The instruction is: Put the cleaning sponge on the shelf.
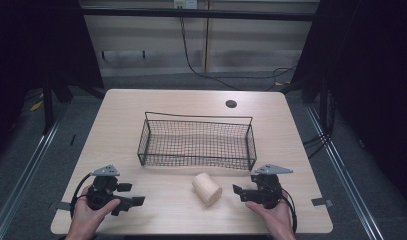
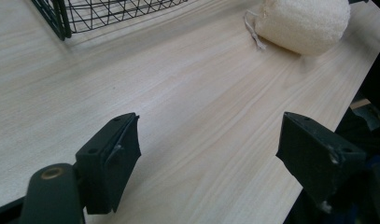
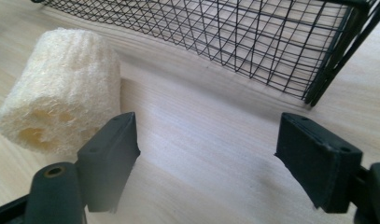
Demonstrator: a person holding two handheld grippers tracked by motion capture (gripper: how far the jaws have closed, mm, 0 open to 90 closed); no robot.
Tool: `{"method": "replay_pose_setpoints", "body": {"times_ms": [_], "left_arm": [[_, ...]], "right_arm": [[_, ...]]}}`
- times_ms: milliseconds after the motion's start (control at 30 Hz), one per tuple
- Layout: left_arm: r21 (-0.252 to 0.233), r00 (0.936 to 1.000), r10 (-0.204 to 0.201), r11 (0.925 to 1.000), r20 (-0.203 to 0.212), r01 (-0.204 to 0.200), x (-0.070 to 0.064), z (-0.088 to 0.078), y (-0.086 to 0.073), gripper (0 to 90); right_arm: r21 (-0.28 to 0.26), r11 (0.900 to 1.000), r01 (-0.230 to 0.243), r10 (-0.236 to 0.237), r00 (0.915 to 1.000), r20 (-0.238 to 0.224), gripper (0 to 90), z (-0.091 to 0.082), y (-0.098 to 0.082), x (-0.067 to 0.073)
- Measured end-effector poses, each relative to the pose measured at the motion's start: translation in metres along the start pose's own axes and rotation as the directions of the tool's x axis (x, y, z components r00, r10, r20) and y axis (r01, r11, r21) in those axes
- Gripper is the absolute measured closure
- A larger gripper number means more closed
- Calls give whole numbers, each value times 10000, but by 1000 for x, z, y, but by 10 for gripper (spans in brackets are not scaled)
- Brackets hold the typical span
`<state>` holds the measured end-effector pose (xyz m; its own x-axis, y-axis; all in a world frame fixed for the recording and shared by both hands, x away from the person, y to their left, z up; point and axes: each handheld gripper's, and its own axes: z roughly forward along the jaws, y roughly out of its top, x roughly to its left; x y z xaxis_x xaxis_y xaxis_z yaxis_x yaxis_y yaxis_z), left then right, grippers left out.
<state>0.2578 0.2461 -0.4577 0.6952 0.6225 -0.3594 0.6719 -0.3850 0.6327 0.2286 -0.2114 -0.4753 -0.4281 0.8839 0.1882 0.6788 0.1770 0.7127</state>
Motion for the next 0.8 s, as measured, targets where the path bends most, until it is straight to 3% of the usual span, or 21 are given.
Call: {"method": "replay_pose_setpoints", "body": {"times_ms": [100, 167, 433, 600, 800], "left_arm": [[-95, 9999, -119, 9999, -119, 118, 0, -1, -1, 220], [-25, 9998, -144, 9999, -129, 144, 0, -1, -1, 290], [285, 9998, -66, 9996, -205, 71, 2, 0, 0, 264], [290, 9999, -29, 9996, -150, 34, 2, -1, -1, 254], [342, 10000, -10, 9994, -71, 12, 3, -1, -1, 241]], "right_arm": [[95, 9999, -64, 65, 10000, -53, 222, -1, 0, -1], [114, 9998, -157, 161, 9993, -350, 242, -4, 2, -2], [-353, 9963, -779, 752, 9946, -719, 326, -16, 9, -6], [-362, 9975, -603, 580, 9964, -620, 353, -18, 11, -5], [48, 9996, -265, 268, 9972, -703, 406, -17, 15, -2]]}}
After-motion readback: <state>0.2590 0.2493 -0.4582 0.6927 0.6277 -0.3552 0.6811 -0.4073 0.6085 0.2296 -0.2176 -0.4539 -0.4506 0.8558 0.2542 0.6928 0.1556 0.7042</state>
